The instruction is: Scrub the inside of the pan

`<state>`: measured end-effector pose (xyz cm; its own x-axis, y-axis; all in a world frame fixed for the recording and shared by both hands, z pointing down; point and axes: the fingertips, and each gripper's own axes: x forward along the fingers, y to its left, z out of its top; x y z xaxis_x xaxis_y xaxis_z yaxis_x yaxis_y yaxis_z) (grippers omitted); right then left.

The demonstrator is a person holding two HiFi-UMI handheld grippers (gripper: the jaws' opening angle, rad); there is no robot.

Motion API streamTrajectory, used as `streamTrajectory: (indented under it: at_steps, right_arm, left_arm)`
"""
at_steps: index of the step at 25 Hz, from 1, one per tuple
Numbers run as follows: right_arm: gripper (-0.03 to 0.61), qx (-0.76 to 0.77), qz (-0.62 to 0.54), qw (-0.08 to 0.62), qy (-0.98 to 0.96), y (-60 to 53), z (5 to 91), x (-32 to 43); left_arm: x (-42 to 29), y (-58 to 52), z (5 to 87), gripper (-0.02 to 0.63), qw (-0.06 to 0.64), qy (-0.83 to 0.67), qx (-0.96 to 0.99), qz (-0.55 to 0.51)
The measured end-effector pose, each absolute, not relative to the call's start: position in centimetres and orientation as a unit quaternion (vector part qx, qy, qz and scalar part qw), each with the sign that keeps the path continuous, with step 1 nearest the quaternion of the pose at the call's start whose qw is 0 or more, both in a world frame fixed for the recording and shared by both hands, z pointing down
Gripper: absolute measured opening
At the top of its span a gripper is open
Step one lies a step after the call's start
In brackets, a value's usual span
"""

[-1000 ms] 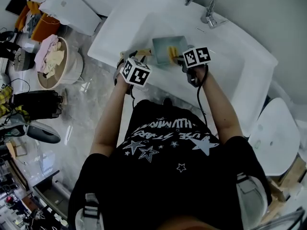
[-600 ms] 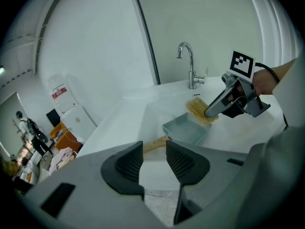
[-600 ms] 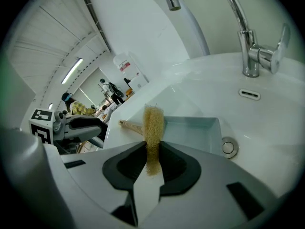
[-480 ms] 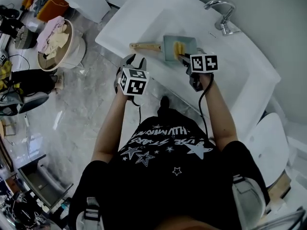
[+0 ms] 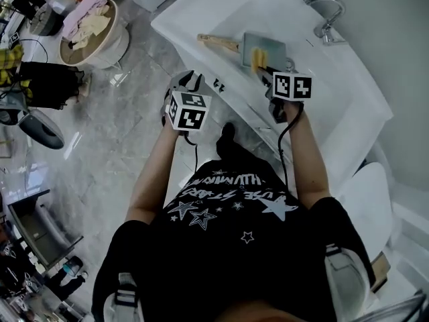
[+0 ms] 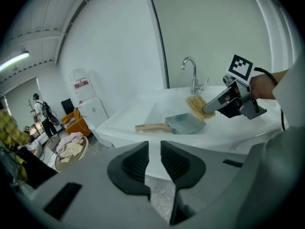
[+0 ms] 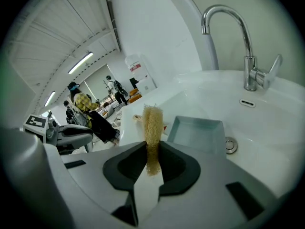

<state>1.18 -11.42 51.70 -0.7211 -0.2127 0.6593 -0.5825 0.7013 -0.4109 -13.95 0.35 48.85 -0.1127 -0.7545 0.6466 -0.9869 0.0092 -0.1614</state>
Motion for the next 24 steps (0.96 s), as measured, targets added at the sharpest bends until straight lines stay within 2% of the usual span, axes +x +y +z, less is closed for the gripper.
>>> streamTrajectory:
  at_steps: [4,6,14,24]
  right_arm:
    - [0.073,0.236,0.297,0.283,-0.881,-9.2,50.4,2.6]
    - [0.072,0.241,0.295,0.278,-0.882,-8.0,49.8,3.6]
    - [0.072,0.255,0.304,0.279,-0.874,-4.8,50.1,7.9]
    - [0.074,0.27,0.314,0.273,-0.869,-7.0,50.5,8.6]
  left_arm:
    - [-13.4,3.6,48.1,0.026,0.182,-0.707,0.619,0.288]
    - [-12.8,5.1,47.5,0.012,0.174,-0.712,0.616,0.287]
    - [-9.8,9.2,48.1,0.008,0.187,-0.703,0.628,0.277]
    - [-9.5,5.8,48.5,0.008,0.187,-0.686,0.644,0.282]
